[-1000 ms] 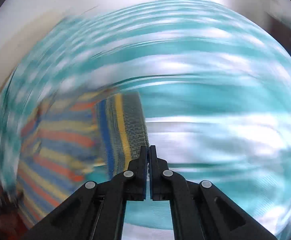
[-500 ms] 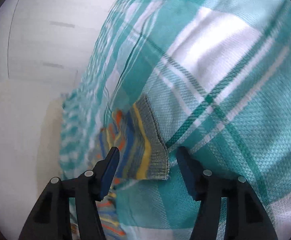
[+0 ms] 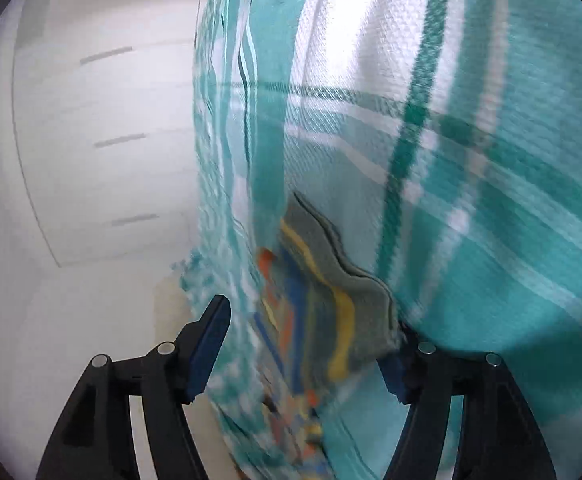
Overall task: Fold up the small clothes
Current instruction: 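Grasp the sleeve cuff with the right gripper and pull it outward, then open the right gripper and release the extended sleeve, then grasp the other sleeve cuff with the left gripper and pull it outward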
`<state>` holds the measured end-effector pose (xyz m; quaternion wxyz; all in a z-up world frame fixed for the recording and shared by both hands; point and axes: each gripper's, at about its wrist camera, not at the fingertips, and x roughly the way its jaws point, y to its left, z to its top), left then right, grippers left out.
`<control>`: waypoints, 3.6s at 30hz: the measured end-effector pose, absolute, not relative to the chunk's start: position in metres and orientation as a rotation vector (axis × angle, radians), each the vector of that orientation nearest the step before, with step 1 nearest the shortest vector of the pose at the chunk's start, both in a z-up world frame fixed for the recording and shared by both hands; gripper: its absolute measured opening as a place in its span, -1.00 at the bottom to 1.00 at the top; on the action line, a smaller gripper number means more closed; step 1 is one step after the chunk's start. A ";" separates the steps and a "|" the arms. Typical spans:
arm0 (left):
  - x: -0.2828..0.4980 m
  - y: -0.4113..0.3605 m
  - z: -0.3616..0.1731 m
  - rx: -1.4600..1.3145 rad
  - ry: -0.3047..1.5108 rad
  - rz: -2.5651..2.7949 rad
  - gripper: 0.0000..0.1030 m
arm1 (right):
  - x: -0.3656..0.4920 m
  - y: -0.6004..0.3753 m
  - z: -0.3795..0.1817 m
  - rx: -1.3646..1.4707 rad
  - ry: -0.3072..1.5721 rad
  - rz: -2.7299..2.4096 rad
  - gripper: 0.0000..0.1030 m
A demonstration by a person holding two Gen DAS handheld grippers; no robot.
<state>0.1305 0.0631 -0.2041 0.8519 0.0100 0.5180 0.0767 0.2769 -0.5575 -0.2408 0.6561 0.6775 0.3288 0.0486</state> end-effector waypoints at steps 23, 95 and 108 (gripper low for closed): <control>0.131 0.063 -0.205 0.027 1.080 0.163 0.93 | 0.245 -0.571 -0.182 0.580 0.889 -0.260 -0.83; 0.291 0.316 -0.162 -0.526 1.017 0.486 -0.92 | 0.142 -0.382 -0.162 0.300 1.048 0.111 0.59; 0.245 0.355 -0.167 -0.764 0.970 0.569 -0.73 | 0.144 -0.384 -0.169 0.320 1.058 0.112 0.59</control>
